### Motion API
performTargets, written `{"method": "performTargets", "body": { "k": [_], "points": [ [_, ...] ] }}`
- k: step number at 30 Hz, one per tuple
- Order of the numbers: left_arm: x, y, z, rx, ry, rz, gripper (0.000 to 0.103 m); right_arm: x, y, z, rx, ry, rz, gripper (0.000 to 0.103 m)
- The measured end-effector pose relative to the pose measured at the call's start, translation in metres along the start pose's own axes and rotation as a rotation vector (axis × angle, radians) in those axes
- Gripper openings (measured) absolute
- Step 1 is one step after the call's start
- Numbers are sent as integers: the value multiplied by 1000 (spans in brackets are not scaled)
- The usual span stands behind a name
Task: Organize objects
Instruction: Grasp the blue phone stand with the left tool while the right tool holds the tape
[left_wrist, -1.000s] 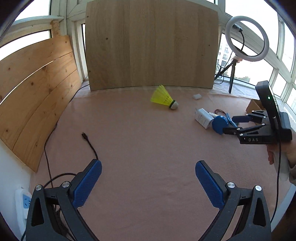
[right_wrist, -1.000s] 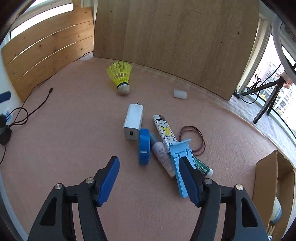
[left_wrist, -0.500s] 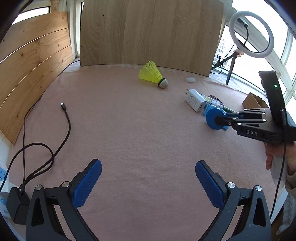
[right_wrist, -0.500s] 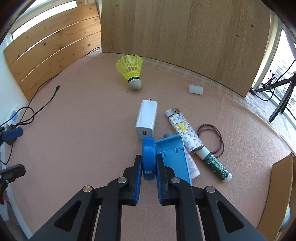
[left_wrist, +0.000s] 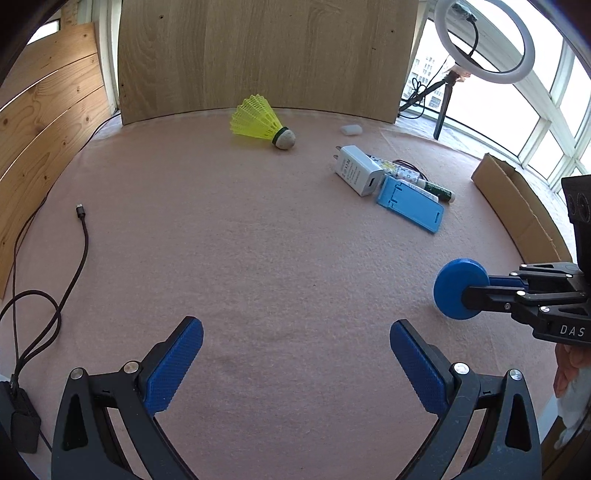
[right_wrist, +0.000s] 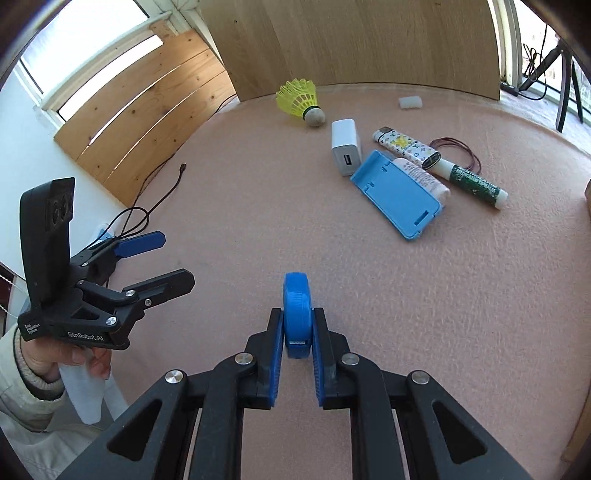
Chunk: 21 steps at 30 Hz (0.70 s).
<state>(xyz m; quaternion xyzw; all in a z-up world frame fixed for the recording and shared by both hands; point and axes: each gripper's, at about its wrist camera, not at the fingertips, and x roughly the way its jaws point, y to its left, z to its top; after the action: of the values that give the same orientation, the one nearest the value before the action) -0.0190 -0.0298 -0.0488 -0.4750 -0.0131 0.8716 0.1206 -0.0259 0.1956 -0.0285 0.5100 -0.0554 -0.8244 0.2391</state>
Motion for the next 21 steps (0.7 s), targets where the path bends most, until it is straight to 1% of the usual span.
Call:
{"method": "performTargets", "body": {
  "k": [4,7,9,10,14,16,18,21],
  "points": [
    [5,-18,12,11,-15,-19,103,-15,-7,1,-14,-32,-74,13],
    [16,-37,26,26,-39,-60,103,-26,-12,-4,1,-52,-106,13],
    [26,-55,36,59,-51,-88,103,-34,-17,-11,11,-58,-135,13],
    [32,-63,40,81,-51,-89,103,-37,-20,-15,22,-55,-137,13],
    [42,-88,44,142,-49,-98,103,-51,-41,-28,121,-71,-71,13],
    [43,-95,42,165,-52,-112,103,-58,-44,-34,120,-80,-96,13],
    [49,-101,43,177,-41,-97,103,-62,-47,-40,125,-82,-111,13],
    [62,-105,49,184,-46,-86,103,-63,-52,-47,134,-77,-124,13]
  ]
}}
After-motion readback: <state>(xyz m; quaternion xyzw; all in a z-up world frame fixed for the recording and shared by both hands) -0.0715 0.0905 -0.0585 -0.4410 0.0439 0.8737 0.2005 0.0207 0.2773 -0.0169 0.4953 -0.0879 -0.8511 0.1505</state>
